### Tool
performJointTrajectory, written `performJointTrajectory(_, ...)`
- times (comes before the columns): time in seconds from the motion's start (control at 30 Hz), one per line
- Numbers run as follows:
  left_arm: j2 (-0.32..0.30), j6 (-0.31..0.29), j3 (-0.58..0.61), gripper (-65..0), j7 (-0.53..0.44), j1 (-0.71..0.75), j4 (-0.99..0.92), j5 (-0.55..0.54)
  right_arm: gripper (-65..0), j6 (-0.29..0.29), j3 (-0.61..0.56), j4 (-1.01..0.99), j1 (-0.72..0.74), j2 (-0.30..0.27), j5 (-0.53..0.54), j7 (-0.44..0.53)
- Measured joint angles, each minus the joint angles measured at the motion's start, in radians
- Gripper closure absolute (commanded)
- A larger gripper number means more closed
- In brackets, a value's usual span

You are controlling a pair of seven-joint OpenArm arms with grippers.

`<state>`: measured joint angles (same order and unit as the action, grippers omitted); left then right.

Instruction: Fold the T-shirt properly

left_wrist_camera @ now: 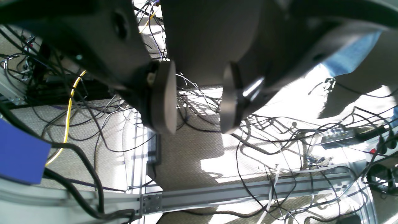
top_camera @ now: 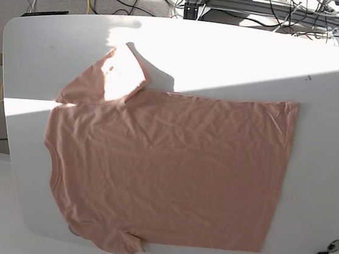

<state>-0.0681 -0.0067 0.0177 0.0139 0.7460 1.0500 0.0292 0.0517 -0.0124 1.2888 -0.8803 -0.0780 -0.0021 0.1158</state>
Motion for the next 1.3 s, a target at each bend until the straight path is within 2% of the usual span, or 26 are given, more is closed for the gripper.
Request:
performJointTrajectory(0.53,-0.001,0.004,-0.035,-22.0,0.011,0.424,0.590,0.000,-34.4,-0.002,0.000,0.566,-0.407,0.000,-0.004,-0.008)
performJointTrajectory(0.73,-0.003,0.006,-0.085,-22.0,0.009,0.546,0.830,-0.002,-34.4,-0.003,0.000,0.711,-0.402,0.001,-0.001,0.007)
performJointTrajectory(0.9,-0.003,-0.001,-0.107,-22.0,-0.003,0.537,0.928,-0.001,-34.4,-0.003,0.000,0.719,-0.408,0.006,-0.001,-0.003)
performJointTrajectory(1.07,-0.002,0.003,-0.121,-22.0,0.019,0.480,0.927,-0.001,-34.4,-0.003,0.000,0.720,-0.401,0.006,-0.001,-0.004)
performJointTrajectory(1.3,0.002,-0.001,-0.122,-21.8,-0.001,0.298,0.927,-0.002,-34.6,-0.002,0.000,0.719,-0.220,0.006,0.002,0.002)
